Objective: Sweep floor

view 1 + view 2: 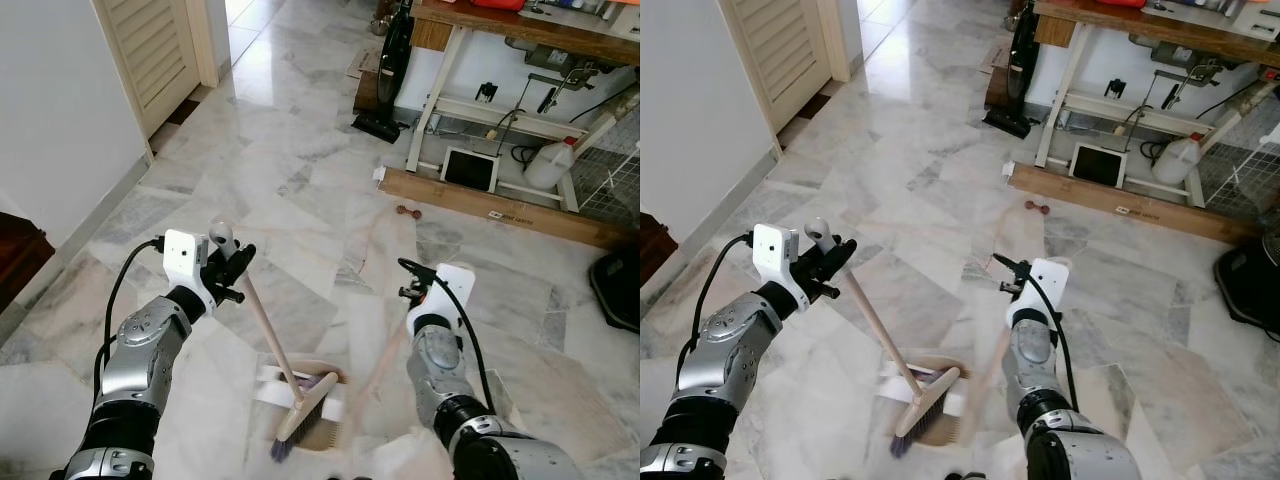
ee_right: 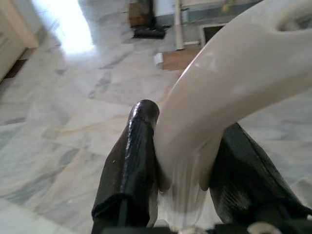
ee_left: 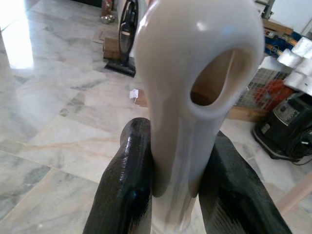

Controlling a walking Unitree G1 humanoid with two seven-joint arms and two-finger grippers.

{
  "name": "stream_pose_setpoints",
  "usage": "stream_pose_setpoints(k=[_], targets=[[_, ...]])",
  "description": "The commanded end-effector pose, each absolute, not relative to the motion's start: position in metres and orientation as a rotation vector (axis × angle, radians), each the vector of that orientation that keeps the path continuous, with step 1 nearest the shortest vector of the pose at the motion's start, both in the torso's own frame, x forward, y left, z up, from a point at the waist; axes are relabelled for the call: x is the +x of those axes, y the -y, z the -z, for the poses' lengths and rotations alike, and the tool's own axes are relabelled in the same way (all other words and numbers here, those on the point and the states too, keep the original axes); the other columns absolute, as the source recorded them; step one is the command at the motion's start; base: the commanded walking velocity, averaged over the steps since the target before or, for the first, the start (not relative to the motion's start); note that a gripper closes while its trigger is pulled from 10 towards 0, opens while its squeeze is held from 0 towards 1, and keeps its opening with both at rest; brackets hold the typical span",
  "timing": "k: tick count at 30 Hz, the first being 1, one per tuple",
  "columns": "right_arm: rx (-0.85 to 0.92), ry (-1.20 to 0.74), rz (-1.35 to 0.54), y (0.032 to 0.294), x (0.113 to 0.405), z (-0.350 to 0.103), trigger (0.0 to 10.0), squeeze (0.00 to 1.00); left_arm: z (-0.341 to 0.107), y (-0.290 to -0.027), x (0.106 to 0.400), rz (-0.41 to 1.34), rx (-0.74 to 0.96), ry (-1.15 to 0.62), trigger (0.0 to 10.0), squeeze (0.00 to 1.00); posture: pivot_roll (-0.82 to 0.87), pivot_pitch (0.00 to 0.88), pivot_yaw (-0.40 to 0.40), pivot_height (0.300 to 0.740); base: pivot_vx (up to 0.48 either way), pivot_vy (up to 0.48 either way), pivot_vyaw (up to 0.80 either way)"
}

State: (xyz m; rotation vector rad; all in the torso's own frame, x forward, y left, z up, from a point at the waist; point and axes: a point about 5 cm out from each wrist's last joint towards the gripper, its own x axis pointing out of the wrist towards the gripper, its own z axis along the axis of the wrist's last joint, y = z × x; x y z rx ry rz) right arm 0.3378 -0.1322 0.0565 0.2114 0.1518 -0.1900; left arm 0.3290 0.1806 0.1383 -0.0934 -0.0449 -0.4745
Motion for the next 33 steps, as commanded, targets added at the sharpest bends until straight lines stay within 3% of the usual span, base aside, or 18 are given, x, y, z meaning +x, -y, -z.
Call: stream_pose_setpoints(k=[1, 11, 21, 25, 30, 33], targets=[[0.252, -0.144, 0.202, 0.138, 0.34, -0.059, 10.0, 0.0, -0.141, -0.174, 0.328, 0.515, -0.13, 0.056, 10.0, 0.0, 0.2, 0.04, -0.083, 0.74, 0.0, 0.0, 0.0], [0.296, -0.15, 0.185, 0.144, 0.341, -0.059, 10.0, 0.0, -0.166, -0.177, 0.329, 0.496, -0.076, 0.143, 10.0, 0.0, 0.19, 0.0, -0.077, 0.74, 0.0, 0.0, 0.0], [0.322, -0.156, 0.152, 0.145, 0.342, -0.058, 10.0, 0.0, -0.234, -0.189, 0.318, 0.402, 0.071, 0.372, 10.0, 0.0, 0.19, 0.0, -0.075, 0.74, 0.0, 0.0, 0.0], [0.325, -0.157, 0.149, 0.145, 0.341, -0.057, 10.0, 0.0, -0.245, -0.198, 0.317, 0.268, 0.126, 0.435, 10.0, 0.0, 0.18, 0.0, -0.074, 0.74, 0.0, 0.0, 0.0], [0.348, -0.17, 0.12, 0.147, 0.339, -0.053, 10.0, 0.0, -0.237, -0.236, 0.32, -0.078, 0.233, 0.436, 10.0, 0.0, 0.18, 0.0, -0.075, 0.74, 0.0, 0.0, 0.0], [0.377, -0.172, 0.121, 0.151, 0.337, -0.052, 10.0, 0.0, -0.226, -0.241, 0.32, -0.118, 0.327, 0.384, 10.0, 0.0, 0.17, 0.0, -0.076, 0.74, 0.0, 0.0, 0.0]])
